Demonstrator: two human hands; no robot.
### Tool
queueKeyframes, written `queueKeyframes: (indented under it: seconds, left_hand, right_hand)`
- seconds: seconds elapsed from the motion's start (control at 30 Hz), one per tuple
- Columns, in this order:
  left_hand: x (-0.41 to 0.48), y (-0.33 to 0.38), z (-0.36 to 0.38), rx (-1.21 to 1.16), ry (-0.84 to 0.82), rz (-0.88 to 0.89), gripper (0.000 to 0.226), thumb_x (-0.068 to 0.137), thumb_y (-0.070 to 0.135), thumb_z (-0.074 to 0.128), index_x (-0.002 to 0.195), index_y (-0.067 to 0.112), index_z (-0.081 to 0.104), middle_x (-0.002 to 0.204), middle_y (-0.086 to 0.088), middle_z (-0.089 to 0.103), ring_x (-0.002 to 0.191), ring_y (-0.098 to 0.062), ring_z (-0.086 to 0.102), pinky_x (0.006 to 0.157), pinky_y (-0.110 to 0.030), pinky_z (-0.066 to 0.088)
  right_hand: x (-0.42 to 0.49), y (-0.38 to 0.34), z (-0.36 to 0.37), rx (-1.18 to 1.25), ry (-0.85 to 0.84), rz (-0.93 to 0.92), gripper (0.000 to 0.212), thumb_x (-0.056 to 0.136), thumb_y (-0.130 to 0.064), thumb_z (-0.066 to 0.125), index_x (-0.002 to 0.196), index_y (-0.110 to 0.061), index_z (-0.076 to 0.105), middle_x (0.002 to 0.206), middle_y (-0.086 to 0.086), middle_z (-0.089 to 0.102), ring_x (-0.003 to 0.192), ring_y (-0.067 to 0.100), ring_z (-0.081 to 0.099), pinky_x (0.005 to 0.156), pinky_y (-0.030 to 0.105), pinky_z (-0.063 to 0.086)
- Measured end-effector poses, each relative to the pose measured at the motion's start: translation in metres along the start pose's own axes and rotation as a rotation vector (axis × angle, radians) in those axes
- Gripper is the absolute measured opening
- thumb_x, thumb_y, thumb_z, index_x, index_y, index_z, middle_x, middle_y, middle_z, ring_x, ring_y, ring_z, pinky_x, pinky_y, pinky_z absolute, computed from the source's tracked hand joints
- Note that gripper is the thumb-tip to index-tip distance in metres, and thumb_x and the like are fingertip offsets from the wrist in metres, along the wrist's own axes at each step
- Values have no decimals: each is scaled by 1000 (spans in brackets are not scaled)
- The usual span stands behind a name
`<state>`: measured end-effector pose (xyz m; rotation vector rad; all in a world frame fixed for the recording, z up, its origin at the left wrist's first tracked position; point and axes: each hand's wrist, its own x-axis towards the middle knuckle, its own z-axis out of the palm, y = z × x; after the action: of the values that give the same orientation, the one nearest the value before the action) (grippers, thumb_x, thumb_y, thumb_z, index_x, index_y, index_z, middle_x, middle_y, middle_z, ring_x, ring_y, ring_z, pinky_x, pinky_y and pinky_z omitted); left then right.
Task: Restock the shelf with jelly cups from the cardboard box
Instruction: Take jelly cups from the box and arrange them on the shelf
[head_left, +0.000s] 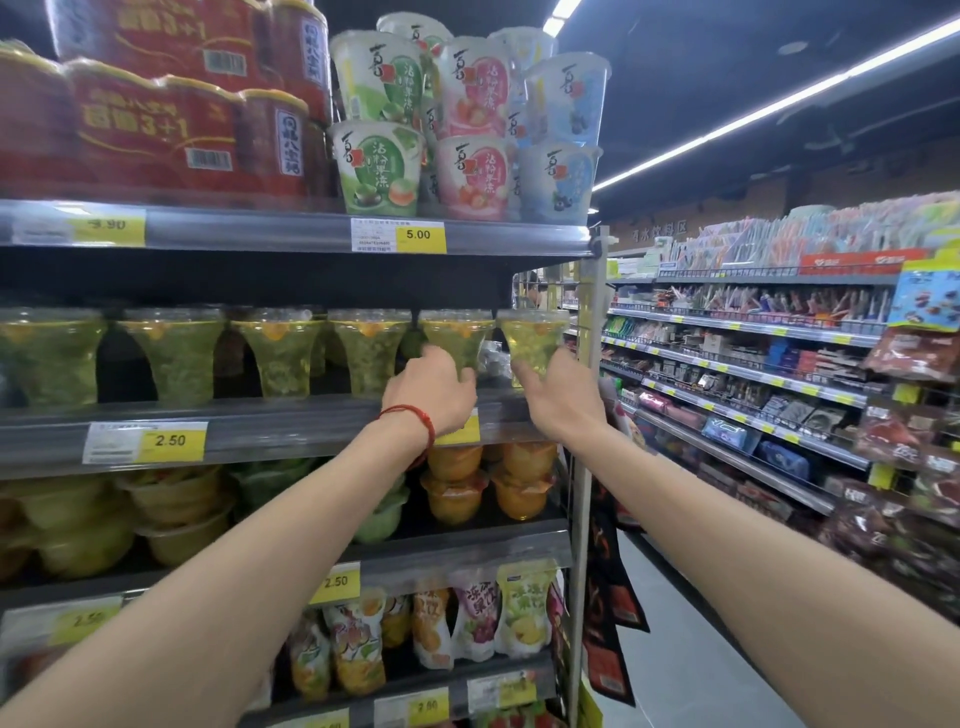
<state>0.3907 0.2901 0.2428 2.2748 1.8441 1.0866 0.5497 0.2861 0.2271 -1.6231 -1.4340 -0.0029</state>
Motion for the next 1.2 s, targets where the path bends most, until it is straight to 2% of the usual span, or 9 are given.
queueKeyframes:
  seconds: [0.1,0.2,0.3,0.4,0.5,0.63,0.83,1.07,1.2]
  left_hand:
    - [-18,-4,-2,124,91,139,64,101,32,40,148,-6,18,116,-21,64,105,-36,62,89,-45,51]
    - [-42,-12,-3,112,151,244,63,102,30,41,151,-2,17,121,-19,60,111,-33,57,91,-41,47]
    - [-69,-28,3,-39,294,426,47,99,22,45,143,7,39,125,-10,57,115,-27,53,96,-39,47]
    - [-90,-48,21,-94,311,532,21,94,18,51,115,15,55,108,-1,58,97,-19,55,84,-39,50]
    - [-99,-66,43,-241,173,341,19,92,24,55,110,18,53,107,3,56,94,-16,57,82,-39,52]
    - [-109,-76,60,-306,48,49,56,90,32,58,136,13,33,139,-6,40,119,-25,53,96,-40,48]
    - [-104,-60,67,-46,-23,21,55,97,46,45,136,12,28,136,-11,42,115,-40,55,88,-45,44]
    - [-83,-50,96,-193,-92,-130,79,90,55,50,147,10,18,140,-16,45,121,-42,52,99,-50,45]
    - [-76,-47,102,-206,-37,-181,75,88,63,49,139,15,24,135,-12,50,115,-42,56,95,-48,46]
  right_hand:
    - [-19,3,4,43,78,-49,62,103,-52,45,138,-2,45,133,19,58,127,37,50,107,49,43]
    - [-51,8,14,122,174,-90,67,105,-47,48,156,-8,29,158,12,36,148,27,28,119,40,26]
    - [-84,20,31,205,299,-116,58,104,-40,53,151,-12,36,153,7,36,143,22,30,115,27,24]
    - [-112,32,49,264,343,-92,46,100,-29,61,140,-13,45,136,2,43,128,20,42,112,41,40]
    - [-127,41,63,301,238,-16,50,98,-22,65,141,-11,43,136,4,45,128,21,46,110,46,43]
    - [-125,48,71,313,113,100,75,93,-27,72,153,-8,30,149,9,38,140,25,38,118,45,36]
    - [-103,63,80,281,9,138,101,87,-33,79,160,-8,14,157,16,31,145,32,34,119,48,34]
    - [-80,84,84,373,-19,79,91,78,-43,83,150,-14,33,144,7,51,134,26,50,114,47,42]
    - [-72,87,84,433,-31,47,73,90,-50,71,148,-22,36,137,1,56,130,24,54,111,40,42]
